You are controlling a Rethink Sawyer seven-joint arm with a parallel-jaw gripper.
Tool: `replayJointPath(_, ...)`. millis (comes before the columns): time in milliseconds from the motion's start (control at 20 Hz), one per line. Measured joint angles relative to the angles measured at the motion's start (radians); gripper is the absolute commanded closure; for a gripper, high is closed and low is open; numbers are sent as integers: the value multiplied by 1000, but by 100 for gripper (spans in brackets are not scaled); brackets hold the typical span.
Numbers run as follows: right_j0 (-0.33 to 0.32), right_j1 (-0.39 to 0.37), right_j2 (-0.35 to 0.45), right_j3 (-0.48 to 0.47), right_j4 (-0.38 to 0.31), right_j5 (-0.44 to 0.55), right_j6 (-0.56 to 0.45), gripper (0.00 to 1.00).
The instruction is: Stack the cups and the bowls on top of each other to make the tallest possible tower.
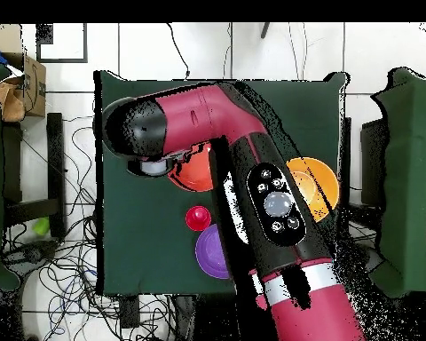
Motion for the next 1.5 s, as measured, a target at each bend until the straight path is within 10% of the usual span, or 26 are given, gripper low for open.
replayJointPath(1500, -67, 89, 41, -33, -93, 0, -152, 100)
